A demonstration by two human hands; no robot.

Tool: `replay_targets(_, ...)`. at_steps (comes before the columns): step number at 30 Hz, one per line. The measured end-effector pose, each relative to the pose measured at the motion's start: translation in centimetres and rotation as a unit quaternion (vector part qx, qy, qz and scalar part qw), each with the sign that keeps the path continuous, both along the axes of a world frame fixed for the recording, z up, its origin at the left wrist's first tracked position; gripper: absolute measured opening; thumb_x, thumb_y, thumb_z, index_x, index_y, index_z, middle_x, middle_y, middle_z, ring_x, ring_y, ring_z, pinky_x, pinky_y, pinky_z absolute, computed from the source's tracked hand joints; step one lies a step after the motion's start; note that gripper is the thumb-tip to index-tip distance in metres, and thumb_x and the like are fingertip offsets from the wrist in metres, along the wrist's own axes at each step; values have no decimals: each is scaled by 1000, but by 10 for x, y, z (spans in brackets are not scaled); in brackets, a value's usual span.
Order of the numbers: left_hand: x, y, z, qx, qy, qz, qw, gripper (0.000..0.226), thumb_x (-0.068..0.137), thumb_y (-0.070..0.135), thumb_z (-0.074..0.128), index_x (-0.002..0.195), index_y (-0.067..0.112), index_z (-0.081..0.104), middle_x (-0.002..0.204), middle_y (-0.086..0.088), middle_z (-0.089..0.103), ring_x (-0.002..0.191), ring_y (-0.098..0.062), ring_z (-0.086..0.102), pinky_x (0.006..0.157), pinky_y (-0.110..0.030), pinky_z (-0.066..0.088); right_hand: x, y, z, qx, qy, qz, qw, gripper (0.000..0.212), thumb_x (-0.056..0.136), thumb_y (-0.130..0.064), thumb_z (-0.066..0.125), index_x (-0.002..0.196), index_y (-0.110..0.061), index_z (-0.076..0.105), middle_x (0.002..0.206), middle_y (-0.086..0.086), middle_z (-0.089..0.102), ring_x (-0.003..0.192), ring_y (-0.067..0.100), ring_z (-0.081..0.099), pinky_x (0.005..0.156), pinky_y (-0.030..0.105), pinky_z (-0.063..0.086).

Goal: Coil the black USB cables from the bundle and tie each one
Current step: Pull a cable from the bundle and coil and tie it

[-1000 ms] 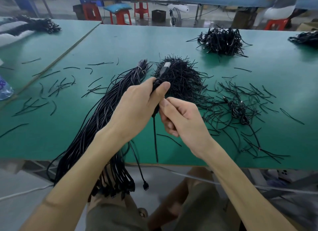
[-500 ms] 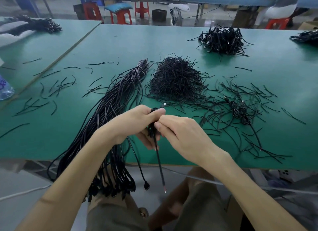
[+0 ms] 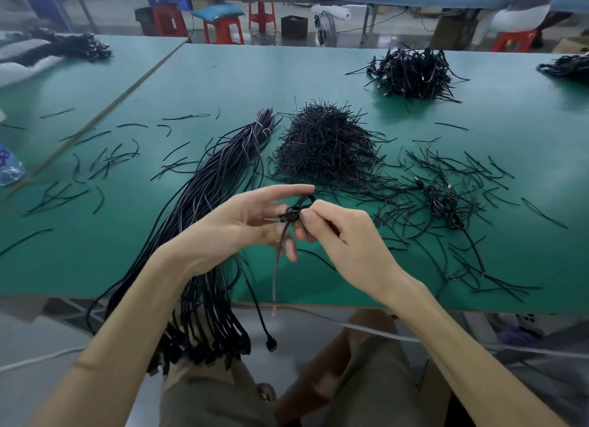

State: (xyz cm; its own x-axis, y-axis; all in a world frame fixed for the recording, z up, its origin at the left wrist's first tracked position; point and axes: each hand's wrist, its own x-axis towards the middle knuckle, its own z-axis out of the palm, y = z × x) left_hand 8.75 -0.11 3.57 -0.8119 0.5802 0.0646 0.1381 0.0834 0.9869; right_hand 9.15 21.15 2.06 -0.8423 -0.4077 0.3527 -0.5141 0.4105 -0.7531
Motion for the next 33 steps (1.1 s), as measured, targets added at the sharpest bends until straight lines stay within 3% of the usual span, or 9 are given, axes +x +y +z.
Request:
replay_targets(3, 0, 5, 2, -36, 28, 53, 998, 51, 95, 10, 65, 145, 17, 55, 102, -8, 66, 87, -21, 63, 82, -34, 53, 1, -2, 0, -5, 0, 0, 1000, 36, 107, -22, 50, 72, -14, 55, 61, -18, 51, 55, 8, 44, 57, 16, 30)
replay_targets(6, 0, 8, 5, -21, 44, 86, 995, 55, 93, 22, 63, 147, 17, 52, 139, -1, 59, 123, -16, 61, 100, -32, 51, 3, -4, 2, -25, -21, 21, 999, 37, 107, -27, 50, 73, -15, 55, 59, -15, 48, 51, 7, 42, 55, 15, 30)
replay_targets(8, -1, 8, 6, -17, 49, 68, 996, 55, 94, 21, 56, 148, 12, 49, 146, -6, 57, 134, -17, 56, 108, -33, 48, 5, -5, 3, -30, -18, 29, 999, 37, 107, -27, 51, 74, -13, 56, 57, -14, 47, 49, 10, 40, 55, 15, 30)
replay_targets(13, -2, 20, 1, 1, 53, 79, 995, 39, 100, 26, 46, 127, 5, 65, 102, -24, 71, 87, -21, 72, 88, -35, 59, 0, -3, 6, -36, -12, 16, 999, 35, 106, -19, 53, 73, -8, 58, 57, -22, 51, 48, 7, 45, 53, 13, 31)
replay_targets(21, -5, 26, 1, -53, 67, 132, 988, 38, 107, 33, 46, 101, 4, 70, 80, -12, 72, 69, -25, 71, 65, -38, 61, -4, -2, 3, 1, 15, 8, 1000, 34, 107, -24, 51, 74, -16, 55, 59, -22, 51, 53, 8, 47, 57, 14, 31)
replay_targets(24, -6, 26, 1, -113, 86, 156, 977, 44, 107, 38, 48, 82, 10, 71, 69, -19, 65, 58, -37, 57, 55, -49, 52, -7, -2, -4, 42, 28, 8, 999, 33, 106, -26, 51, 75, -16, 55, 62, -20, 51, 58, 8, 49, 59, 16, 31)
replay_targets(26, -6, 26, 1, -143, 77, 161, 973, 48, 106, 41, 49, 73, 15, 73, 62, -23, 54, 50, -36, 48, 49, -44, 42, -8, -1, -8, 63, 40, 11, 997, 33, 106, -27, 51, 75, -16, 53, 62, -18, 50, 61, 9, 49, 60, 23, 36)
replay_targets(29, -7, 25, -4, -138, -21, 170, 976, 47, 105, 40, 54, 78, 6, 70, 53, -9, 51, 41, -22, 48, 40, -24, 37, -7, -2, -12, 80, 56, 13, 995, 33, 106, -30, 49, 76, -18, 53, 67, -15, 52, 64, 12, 52, 63, 34, 45)
replay_targets(33, -7, 25, -9, -90, -94, 178, 975, 35, 104, 40, 55, 113, 8, 64, 58, -5, 60, 39, -18, 50, 38, -21, 40, -7, -1, -16, 74, 56, 3, 996, 34, 107, -30, 49, 76, -18, 52, 67, -14, 52, 65, 11, 52, 63, 29, 42)
